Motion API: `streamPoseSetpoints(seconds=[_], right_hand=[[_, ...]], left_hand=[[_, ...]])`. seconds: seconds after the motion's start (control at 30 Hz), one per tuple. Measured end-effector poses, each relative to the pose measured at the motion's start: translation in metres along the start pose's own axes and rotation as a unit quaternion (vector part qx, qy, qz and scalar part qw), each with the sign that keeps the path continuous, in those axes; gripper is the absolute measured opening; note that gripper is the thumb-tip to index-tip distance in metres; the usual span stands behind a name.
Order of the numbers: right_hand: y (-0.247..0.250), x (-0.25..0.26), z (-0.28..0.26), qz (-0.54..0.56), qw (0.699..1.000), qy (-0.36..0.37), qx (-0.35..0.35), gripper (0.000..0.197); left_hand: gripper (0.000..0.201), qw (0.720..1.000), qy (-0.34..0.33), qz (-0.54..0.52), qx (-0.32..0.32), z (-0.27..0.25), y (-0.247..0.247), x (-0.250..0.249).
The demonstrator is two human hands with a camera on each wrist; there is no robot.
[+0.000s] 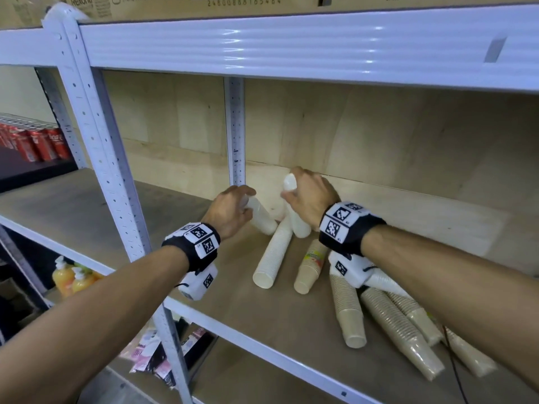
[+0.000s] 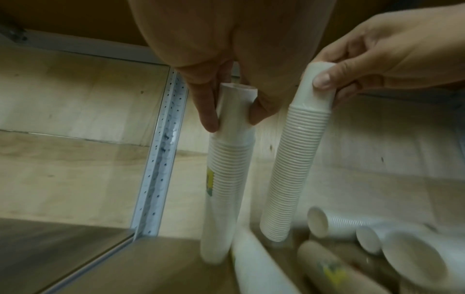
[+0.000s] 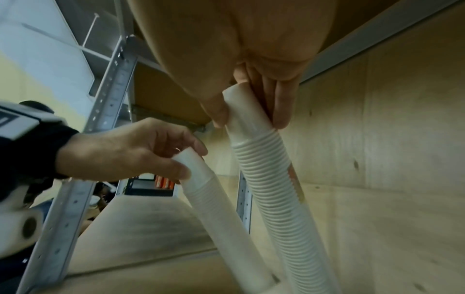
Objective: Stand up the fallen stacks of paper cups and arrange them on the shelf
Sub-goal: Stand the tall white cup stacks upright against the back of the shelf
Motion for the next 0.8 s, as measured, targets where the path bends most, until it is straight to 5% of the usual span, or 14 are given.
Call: streamPoseSetpoints(seconds=[0.3,0.8], right_hand=[[0.041,0.014,0.053,0.047,0.997,-0.001,-0.069,0.035],[-0.039,0.016,0.093,0.122,0.989,-0.072,0.033,0.041]], left_hand=[[0.042,0.999,0.006,-0.041,-0.026,0.063,0.034,-0.017],[0.04,0.996,0.05,-0.075,0.0,0.115,0.039,0.019]])
Point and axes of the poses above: each hand's wrist, its own z-axis towards the middle knuckle, its own y-axis out of the back of the hand, x = y × z, the point moved 9 cm from there along z, towards the middle knuckle, and after that the axes turned 2 degrees about -z, right-handed, at the moved point
